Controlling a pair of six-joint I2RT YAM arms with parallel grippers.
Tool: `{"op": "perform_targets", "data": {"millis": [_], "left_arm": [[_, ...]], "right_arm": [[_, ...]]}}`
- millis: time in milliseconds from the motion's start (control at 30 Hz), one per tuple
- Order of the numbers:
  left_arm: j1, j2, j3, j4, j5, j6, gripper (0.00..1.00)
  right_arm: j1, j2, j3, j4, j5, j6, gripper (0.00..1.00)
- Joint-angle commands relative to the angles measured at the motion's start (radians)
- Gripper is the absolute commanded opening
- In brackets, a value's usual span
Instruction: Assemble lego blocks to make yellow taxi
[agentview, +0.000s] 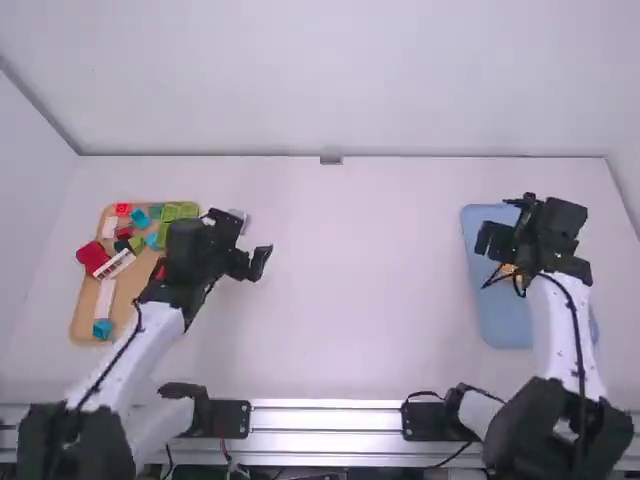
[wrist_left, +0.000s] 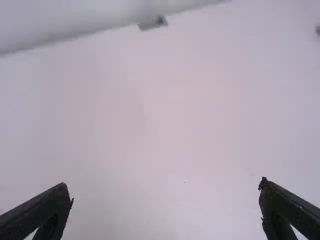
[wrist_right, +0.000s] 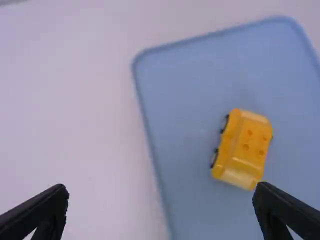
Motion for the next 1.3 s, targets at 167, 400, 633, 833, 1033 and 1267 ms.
{"op": "perform_targets", "data": {"millis": [167,400,633,833,1033,1267], "left_arm": [[-0.016,-0.362,-0.003,-0.052,-0.009,-0.010,0.99],[0.001,-0.549,-0.020,-0.097,-0.029,-0.008,0.98],[0.065,-0.645,-0.116,-0.023,-0.126,-0.104,0.88],[0.065,-0.758,-0.229,-0.023,-0.239,-0.171,0.77],[0.065,-0.907,-0.378,-0.023,-0.338,-0.171,0.62],[0.065,-1.066,-0.547,-0.023,-0.338,-0.171,0.45]], "right_arm": [[0.182,-0.163,0.019,-0.018,-0.004,0.171,0.98],[0.310,-0.246,0.004,-0.003,0.012,0.273,0.96],[0.336,-0.335,-0.085,0.086,0.101,0.184,0.88],[0.336,-0.434,-0.184,0.185,0.152,0.085,0.78],[0.336,-0.568,-0.319,0.319,0.152,0.073,0.64],[0.336,-0.739,-0.490,0.434,0.152,0.073,0.47]]}}
